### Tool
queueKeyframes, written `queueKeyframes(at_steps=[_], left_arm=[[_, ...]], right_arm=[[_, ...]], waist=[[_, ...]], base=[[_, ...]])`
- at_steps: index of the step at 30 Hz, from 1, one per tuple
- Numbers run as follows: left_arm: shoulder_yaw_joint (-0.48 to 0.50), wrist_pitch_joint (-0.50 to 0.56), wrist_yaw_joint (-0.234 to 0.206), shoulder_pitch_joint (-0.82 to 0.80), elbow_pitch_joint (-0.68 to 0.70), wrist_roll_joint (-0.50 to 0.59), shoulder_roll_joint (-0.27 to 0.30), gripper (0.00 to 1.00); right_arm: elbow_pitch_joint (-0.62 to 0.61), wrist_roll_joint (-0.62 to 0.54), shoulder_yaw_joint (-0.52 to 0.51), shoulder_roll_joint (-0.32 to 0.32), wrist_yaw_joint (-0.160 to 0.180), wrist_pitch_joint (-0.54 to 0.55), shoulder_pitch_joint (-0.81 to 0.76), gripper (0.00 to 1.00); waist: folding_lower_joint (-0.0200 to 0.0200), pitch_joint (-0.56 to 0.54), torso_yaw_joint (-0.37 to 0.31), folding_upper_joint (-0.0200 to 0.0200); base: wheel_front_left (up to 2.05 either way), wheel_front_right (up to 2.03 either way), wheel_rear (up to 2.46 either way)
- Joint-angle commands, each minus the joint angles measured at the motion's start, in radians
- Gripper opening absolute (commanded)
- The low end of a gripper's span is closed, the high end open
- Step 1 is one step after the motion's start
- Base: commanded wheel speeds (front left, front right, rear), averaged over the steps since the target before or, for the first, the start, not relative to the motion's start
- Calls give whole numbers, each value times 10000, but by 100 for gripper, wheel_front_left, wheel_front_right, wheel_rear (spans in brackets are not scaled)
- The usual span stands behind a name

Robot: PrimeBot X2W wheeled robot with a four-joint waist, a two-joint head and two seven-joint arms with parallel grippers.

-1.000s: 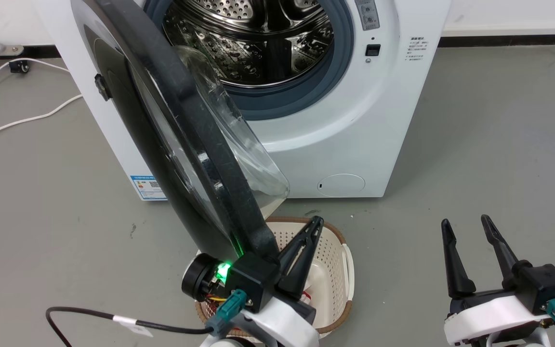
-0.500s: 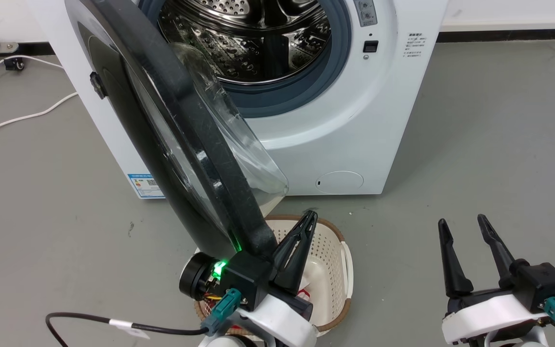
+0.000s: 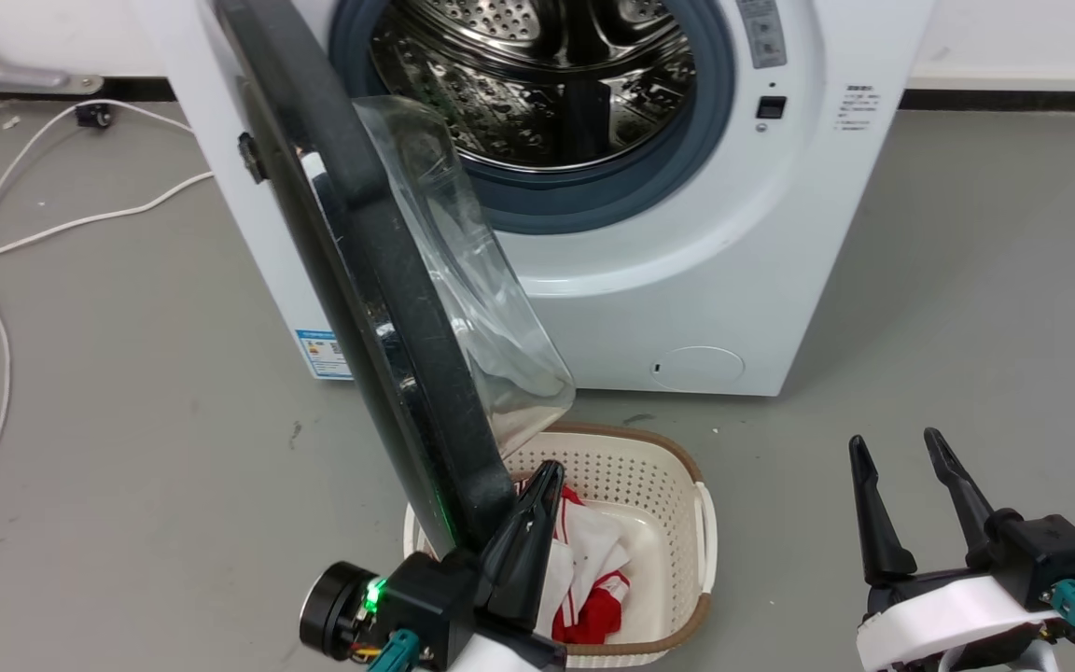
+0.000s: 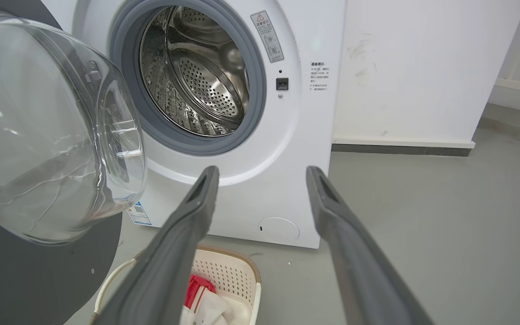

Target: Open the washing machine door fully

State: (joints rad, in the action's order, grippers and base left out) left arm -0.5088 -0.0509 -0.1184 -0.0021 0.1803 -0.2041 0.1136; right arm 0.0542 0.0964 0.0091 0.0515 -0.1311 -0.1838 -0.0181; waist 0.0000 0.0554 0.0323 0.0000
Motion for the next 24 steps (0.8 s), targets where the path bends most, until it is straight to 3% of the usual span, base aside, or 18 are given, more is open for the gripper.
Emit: queueKeyframes(at_steps=[1, 6, 24], left_arm=[[76, 42, -105, 192, 96, 17, 86, 0], [254, 296, -506, 882, 569, -61, 337, 0], [1284, 262, -1258, 1652, 953, -170, 958, 0]], right_arm=[[-29, 31, 5, -26, 7, 31, -17, 100], [-153, 10, -14, -24, 7, 84, -150, 100], [-354, 5, -118, -23, 7, 220, -235, 100]], waist=[[0, -49, 202, 0], [0, -127, 949, 0], [0, -23, 2622, 0]], base=[[0, 0, 0], [0, 0, 0], [0, 0, 0]])
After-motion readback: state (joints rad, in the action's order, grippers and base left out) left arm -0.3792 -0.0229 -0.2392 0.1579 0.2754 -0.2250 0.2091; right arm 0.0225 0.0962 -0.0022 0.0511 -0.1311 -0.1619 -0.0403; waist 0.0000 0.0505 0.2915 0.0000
